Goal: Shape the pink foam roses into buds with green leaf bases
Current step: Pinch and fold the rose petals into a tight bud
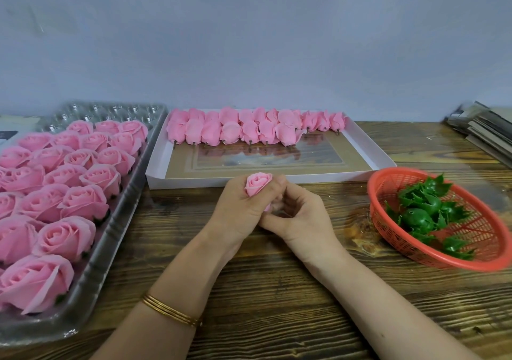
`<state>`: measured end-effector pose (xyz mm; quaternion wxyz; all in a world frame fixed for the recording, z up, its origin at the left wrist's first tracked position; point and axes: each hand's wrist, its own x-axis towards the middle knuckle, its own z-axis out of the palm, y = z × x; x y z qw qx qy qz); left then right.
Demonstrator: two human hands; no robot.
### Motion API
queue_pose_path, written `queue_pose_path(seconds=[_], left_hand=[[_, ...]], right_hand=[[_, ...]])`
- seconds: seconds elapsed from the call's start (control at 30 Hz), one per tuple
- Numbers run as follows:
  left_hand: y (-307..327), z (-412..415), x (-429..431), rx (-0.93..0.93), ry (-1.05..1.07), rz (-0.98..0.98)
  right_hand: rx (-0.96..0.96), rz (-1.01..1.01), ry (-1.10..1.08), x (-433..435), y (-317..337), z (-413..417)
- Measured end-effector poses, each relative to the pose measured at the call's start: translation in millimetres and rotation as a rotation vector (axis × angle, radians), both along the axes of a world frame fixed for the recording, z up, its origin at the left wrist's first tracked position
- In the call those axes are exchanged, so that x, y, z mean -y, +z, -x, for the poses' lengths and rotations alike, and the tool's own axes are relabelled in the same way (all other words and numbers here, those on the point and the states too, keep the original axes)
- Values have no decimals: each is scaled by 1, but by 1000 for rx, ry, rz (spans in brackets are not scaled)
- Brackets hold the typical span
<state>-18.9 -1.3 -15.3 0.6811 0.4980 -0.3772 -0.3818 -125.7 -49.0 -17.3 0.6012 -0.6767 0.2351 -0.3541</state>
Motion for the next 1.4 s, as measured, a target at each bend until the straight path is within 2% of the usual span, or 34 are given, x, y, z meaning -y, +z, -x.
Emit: queue_pose_path(seconds=[0.23,0.37,0.57,0.77,1.07,1.2,1.3,1.4], left_hand=[[1,-1,-2,25,-60,-3],[3,0,-3,25,-38,26],[2,2,-2,-1,-7,13],[2,0,-2,124,-42,8],[5,4,-5,111,31,0],[5,2,-5,268,162,-27],[4,2,-6,396,101,-28],[2,4,-6,437,58,-46]], right_hand=[[-5,21,21,1,0,2],[4,-17,31,1,1,2],[-12,28,-22,-1,0,-1],[4,58,-1,-2,5,3],[-14,-127,45,1,6,5],[71,-285,-96,7,7,5],[66,-301,-127,7,7,4],[41,-304,-114,4,7,3]])
